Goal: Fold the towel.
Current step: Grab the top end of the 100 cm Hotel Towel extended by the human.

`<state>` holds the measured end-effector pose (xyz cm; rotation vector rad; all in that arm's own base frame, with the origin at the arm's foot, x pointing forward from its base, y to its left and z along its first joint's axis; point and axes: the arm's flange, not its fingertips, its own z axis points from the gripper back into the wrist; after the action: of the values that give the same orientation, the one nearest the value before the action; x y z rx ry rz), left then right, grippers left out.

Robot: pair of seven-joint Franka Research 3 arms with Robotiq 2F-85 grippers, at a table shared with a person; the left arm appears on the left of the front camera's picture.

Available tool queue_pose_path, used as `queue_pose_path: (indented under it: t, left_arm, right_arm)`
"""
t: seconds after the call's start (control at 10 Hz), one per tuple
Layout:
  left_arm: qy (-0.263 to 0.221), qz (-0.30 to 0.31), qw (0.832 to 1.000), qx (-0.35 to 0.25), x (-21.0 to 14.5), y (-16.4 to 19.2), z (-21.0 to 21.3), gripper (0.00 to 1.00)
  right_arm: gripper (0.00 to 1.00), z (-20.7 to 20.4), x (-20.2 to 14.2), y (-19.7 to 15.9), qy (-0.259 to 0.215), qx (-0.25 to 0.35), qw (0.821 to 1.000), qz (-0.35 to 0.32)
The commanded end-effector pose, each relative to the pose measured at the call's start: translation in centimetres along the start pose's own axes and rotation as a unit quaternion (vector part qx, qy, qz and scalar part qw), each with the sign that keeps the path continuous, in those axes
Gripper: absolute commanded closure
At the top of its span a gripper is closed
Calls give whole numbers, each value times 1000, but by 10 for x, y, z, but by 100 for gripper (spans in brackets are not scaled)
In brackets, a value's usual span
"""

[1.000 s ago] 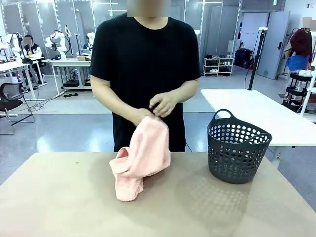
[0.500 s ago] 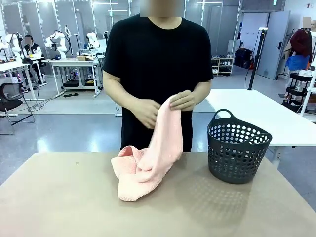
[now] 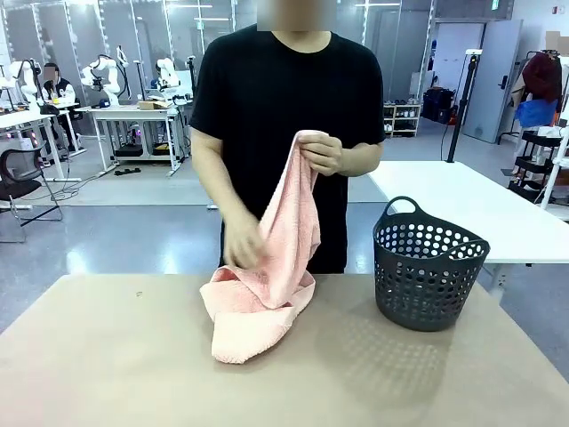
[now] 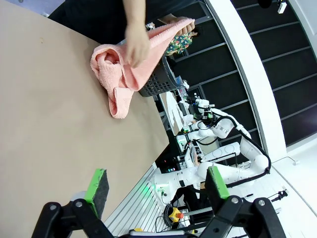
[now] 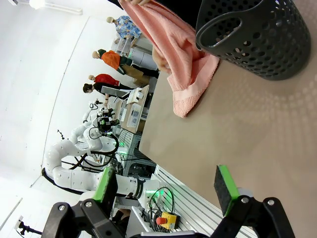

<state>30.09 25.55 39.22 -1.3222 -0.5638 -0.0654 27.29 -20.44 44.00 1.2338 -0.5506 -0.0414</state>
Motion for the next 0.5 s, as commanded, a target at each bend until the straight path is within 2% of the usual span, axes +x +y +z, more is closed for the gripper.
queue_pose_path:
  t: [0.0,0.4]
  left_arm:
    - [2,-1,1000,-3,-2,0,1,0]
    - [2,-1,1000,-3,-2,0,1,0]
  right_arm:
    - [0,1,1,0,-3,7,1000,5]
    - [0,1,1,0,-3,7,1000,5]
